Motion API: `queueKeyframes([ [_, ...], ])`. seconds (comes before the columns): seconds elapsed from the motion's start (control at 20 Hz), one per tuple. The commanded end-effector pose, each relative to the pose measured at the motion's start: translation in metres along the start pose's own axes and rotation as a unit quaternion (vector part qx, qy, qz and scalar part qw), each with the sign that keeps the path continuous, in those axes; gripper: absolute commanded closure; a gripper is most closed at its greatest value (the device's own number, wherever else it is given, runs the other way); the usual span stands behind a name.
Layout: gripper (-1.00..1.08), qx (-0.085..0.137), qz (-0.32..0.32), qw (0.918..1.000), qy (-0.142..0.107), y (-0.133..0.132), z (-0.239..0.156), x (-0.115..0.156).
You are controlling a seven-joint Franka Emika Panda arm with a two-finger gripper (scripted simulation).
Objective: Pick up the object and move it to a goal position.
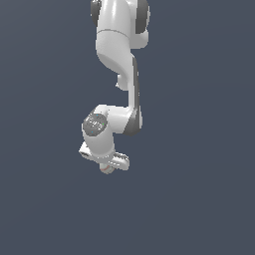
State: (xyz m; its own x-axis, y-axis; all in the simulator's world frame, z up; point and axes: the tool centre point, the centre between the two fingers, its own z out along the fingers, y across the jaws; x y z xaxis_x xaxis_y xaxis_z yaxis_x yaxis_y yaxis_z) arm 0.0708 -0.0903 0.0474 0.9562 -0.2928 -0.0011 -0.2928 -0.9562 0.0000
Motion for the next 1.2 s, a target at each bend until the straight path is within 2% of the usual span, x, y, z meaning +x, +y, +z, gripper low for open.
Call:
queueKeyframes([
  [0.0,1.08,0.000,0.000,1.0000,0.001,0.000,0.000,0.001],
  [0.65,1.08,0.000,0.000,1.0000,0.000,0.002,-0.001,-0.003],
  [1.15,1.08,0.000,0.000,1.0000,0.000,0.020,-0.006,-0.027],
])
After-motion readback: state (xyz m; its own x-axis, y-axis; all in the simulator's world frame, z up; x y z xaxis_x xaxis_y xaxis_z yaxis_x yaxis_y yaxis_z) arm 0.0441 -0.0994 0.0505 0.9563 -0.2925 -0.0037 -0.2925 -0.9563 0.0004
